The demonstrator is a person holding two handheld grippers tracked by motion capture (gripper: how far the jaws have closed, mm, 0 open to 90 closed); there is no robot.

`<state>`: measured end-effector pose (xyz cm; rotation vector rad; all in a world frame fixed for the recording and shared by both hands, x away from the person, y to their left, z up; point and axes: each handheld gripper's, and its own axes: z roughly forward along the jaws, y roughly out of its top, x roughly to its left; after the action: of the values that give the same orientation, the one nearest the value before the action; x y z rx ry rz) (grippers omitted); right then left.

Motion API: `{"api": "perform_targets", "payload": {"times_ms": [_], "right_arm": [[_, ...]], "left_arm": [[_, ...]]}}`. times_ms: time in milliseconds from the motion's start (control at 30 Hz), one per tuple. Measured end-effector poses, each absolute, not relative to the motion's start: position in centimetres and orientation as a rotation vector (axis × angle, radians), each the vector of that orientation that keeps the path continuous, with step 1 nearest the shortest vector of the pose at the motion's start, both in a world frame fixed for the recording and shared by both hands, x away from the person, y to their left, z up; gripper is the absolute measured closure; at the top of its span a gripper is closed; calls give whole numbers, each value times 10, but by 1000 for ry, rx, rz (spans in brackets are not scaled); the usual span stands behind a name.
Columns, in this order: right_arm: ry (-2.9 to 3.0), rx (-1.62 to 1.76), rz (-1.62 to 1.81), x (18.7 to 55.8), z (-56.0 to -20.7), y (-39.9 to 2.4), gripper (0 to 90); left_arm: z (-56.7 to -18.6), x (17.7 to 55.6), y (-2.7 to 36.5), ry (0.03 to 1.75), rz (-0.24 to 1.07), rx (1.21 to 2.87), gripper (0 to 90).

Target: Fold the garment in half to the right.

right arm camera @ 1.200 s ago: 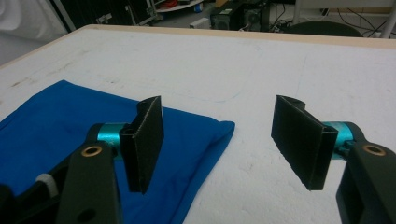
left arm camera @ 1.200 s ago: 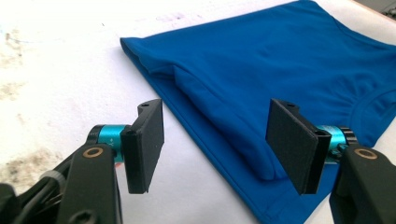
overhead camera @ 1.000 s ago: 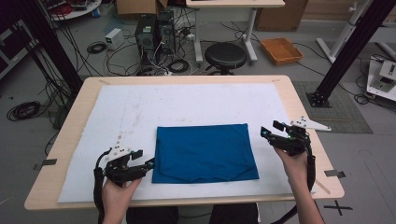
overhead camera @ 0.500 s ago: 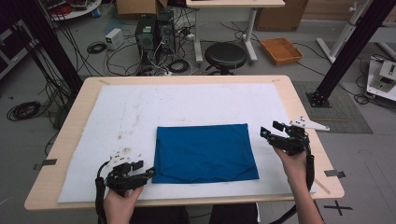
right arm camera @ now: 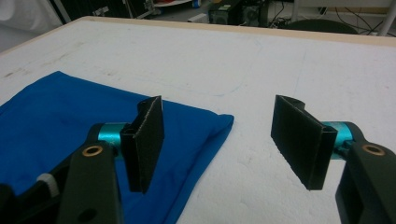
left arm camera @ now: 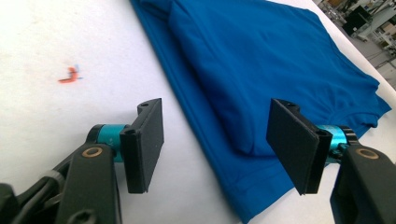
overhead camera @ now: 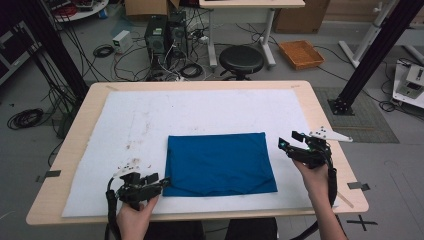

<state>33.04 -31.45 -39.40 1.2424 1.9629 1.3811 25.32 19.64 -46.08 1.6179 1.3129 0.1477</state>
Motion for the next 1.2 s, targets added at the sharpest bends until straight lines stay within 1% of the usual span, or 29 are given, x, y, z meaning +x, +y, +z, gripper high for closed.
{"api": "perform_targets", "payload": {"times_ms": [133, 300, 400, 533, 700, 767, 833, 900, 1033, 1200], "right_arm": [[1963, 1241, 1381, 329, -394, -315, 346], [1967, 1235, 1382, 328, -394, -314, 347], [1978, 1221, 1378, 327, -394, -309, 347], [1992, 1200, 1379, 326, -394, -301, 347], [2016, 1169, 1386, 328, -395, -287, 348], [2032, 1150, 1391, 329, -394, -278, 349], [2052, 1124, 1393, 332, -392, -266, 351], [2069, 1107, 1399, 335, -391, -253, 359], [2118, 1061, 1405, 345, -389, -220, 408], [2191, 1034, 1390, 364, -388, -176, 474]], "left_arm": [[-461, 254, 187, 1299, 159, 1648, 419], [-459, 253, 179, 1343, 210, 1659, 529], [-458, 251, 174, 1367, 257, 1671, 551], [-456, 249, 165, 1378, 334, 1711, 560], [-455, 248, 160, 1413, 396, 1715, 655], [-455, 247, 159, 1410, 408, 1720, 679], [-455, 247, 157, 1406, 413, 1727, 731], [-456, 247, 156, 1406, 427, 1730, 759], [-456, 247, 156, 1406, 423, 1724, 817], [-456, 247, 155, 1409, 428, 1723, 836]]}}
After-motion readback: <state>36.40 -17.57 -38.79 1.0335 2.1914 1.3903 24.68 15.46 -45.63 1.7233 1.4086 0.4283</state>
